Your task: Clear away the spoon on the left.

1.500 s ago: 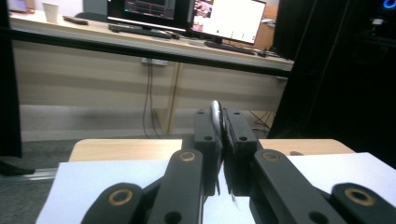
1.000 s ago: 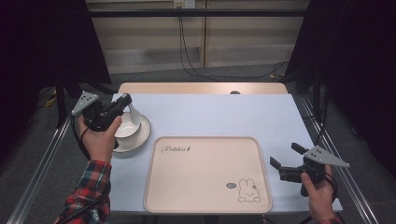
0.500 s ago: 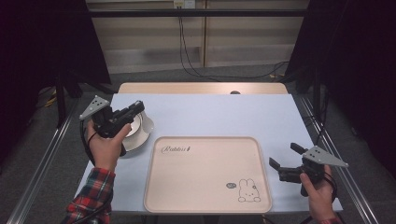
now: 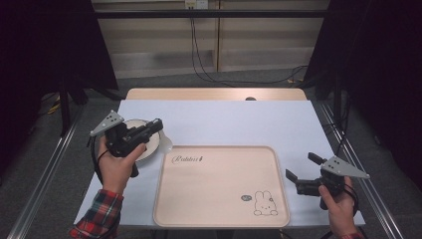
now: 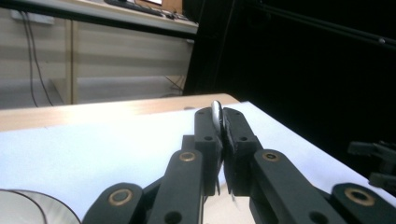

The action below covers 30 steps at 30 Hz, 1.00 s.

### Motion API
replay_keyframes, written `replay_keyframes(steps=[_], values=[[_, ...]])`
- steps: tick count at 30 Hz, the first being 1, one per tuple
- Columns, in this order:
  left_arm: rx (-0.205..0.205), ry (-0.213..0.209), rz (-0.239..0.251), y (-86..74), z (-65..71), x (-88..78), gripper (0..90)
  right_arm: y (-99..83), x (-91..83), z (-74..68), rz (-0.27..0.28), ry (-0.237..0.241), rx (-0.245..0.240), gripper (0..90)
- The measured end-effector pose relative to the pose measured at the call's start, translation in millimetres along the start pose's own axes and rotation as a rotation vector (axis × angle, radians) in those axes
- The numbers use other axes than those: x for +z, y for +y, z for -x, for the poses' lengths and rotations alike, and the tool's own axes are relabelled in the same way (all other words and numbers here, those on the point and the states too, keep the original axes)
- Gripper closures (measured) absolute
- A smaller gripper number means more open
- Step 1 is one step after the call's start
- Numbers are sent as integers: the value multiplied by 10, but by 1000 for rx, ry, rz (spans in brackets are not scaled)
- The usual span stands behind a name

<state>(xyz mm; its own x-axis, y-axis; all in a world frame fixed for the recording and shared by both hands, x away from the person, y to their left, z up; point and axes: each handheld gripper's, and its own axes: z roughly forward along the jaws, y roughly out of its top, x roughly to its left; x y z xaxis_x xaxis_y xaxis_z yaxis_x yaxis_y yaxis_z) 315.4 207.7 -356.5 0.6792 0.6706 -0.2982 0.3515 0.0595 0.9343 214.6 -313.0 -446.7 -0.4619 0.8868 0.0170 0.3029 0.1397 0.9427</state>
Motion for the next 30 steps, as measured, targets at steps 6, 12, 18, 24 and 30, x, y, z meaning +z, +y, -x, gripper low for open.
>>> replay_keyframes(steps=[6,12,18,24,30], values=[[3,-25,-26,-73,86,18,854,-2,4,1,-4,2,2,2],[11,-38,-60,-185,141,33,854,-4,0,5,-5,7,1,2],[-4,-48,-80,-305,165,8,854,-9,14,1,-9,18,-5,3],[-35,-86,-89,-389,205,8,854,-9,3,8,-11,22,-2,3],[-34,-126,-105,-449,290,22,854,-14,11,8,-17,20,3,3]])
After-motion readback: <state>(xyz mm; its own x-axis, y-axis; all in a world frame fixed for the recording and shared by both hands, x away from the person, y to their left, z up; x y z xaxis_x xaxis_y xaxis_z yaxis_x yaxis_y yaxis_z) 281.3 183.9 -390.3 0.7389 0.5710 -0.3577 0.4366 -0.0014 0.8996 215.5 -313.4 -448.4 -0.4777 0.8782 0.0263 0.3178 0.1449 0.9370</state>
